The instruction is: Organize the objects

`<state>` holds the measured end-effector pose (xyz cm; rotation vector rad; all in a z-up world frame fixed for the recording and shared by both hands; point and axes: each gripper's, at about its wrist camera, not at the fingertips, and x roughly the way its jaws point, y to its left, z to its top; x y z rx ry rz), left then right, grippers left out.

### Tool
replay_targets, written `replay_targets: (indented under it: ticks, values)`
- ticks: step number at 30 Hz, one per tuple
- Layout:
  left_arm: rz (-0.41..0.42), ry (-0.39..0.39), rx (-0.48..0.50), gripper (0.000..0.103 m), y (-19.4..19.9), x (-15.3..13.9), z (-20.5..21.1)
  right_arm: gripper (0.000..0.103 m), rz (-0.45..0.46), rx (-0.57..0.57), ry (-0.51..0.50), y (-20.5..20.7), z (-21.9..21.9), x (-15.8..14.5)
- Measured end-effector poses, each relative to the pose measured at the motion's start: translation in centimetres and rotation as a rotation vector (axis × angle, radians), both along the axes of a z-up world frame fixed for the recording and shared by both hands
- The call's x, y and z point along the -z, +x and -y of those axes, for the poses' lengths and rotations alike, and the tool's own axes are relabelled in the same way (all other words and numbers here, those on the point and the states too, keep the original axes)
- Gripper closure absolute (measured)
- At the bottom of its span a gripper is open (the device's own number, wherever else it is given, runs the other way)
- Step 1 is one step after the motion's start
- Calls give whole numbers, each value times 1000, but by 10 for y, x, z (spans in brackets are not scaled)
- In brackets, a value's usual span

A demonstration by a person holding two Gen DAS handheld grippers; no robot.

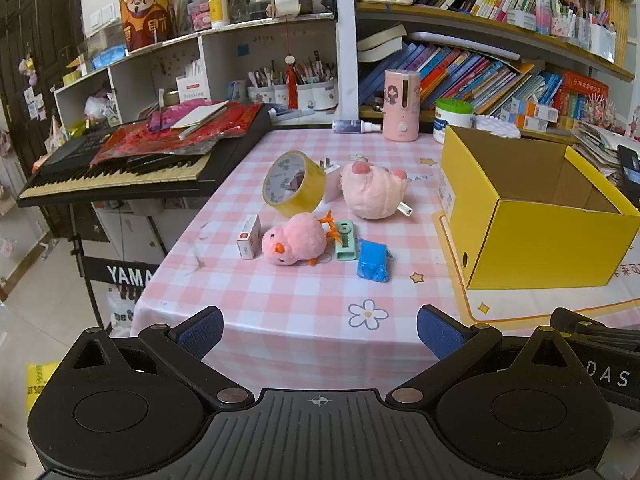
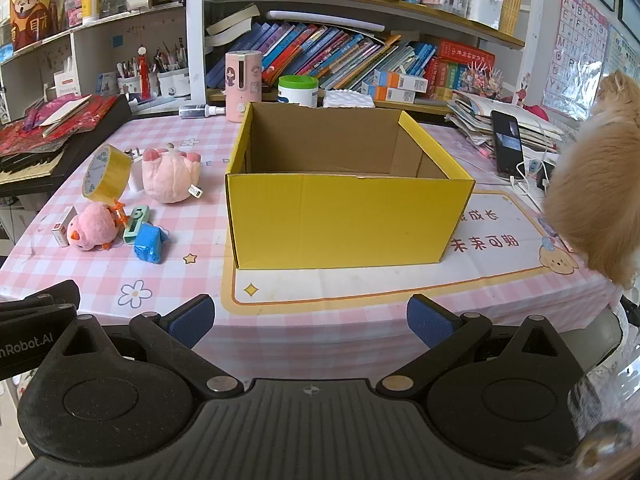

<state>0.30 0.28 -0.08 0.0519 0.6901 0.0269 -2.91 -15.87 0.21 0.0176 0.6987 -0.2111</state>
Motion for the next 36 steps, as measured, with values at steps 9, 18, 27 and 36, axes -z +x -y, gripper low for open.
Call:
replay_targets:
  ticks: [9, 18, 27, 36]
  values:
    - [-2, 2, 0, 0, 0, 0, 1, 0, -1, 1, 1, 2, -3, 0]
    - [-3, 4, -1, 0, 0, 1, 0, 0, -3, 0, 1, 3, -8, 3]
    - [-4, -1, -1, 0, -4, 6, -6, 0, -2, 0, 2, 3, -5, 2]
    - [-7, 0, -1, 0, -4, 9, -8, 0, -4, -1, 3, 4, -4, 3]
